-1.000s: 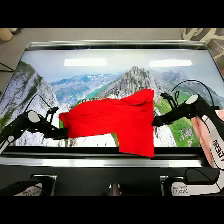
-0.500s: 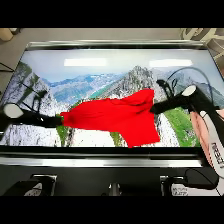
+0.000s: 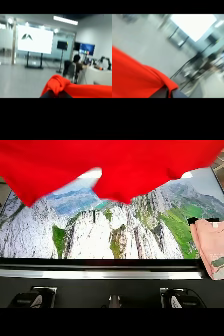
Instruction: Fold the shirts.
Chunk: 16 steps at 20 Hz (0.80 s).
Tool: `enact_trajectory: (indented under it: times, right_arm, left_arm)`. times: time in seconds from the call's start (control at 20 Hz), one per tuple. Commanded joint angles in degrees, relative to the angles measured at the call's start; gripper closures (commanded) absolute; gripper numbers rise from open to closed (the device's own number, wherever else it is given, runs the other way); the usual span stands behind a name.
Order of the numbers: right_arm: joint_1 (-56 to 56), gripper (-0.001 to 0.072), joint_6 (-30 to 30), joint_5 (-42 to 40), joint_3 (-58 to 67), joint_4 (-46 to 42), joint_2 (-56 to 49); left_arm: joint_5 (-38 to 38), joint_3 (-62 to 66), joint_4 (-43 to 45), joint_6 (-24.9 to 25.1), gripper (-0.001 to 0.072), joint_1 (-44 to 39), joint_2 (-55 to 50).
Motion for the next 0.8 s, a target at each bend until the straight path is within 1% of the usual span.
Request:
enact_trajectory:
  times: [0.0, 0.1, 0.3, 0.4, 0.5, 0.55, 0.65, 0.7, 0.75]
  right_arm:
    - [0.0, 0.0694, 4.4, -0.3, 2.2, -7.2, 9.4]
    - [0.0, 0.0694, 5.4, 2.3, 2.2, -9.9, 10.4]
    - [0.0, 0.0694, 6.5, 5.1, 2.3, -10.8, 9.9]
    - [0.0, 0.0694, 7.8, 8.5, 2.3, -11.0, 8.2]
    - [0.0, 0.0693, 7.3, 16.7, 2.3, -11.6, 4.3]
    - [0.0, 0.0693, 6.7, 22.7, 2.3, -12.0, 1.4]
    - [0.0, 0.0693, 6.7, 33.2, 2.1, -13.8, -6.3]
    - [0.0, 0.0693, 6.7, 35.6, 1.9, -13.9, -10.6]
    - [0.1, 0.0693, 6.7, 35.7, 1.2, -13.7, -15.3]
  left_arm:
    - [-0.9, 4.8, 1.8, -1.3, 0.0680, 0.1, 3.2]
    - [-3.9, 4.7, 2.9, -1.3, 0.0680, 0.1, 2.6]
    - [-5.4, 4.7, 5.5, -1.3, 0.0680, 0.0, 1.0]
    - [-10.7, 4.7, 7.6, -1.3, 0.0679, 0.1, -1.1]
    - [-18.8, 4.5, 8.8, -1.3, 0.0679, 0.0, -5.2]
    - [-21.2, 3.8, 8.8, -1.5, 0.0679, 0.0, -7.3]
    - [-23.5, -0.3, 8.6, -1.4, 0.0679, -0.1, -12.0]
    - [-23.7, -3.5, 8.7, -1.4, 0.0678, -0.1, -14.2]
    - [-23.6, -7.6, 8.7, -1.1, 0.0678, -0.1, -16.6]
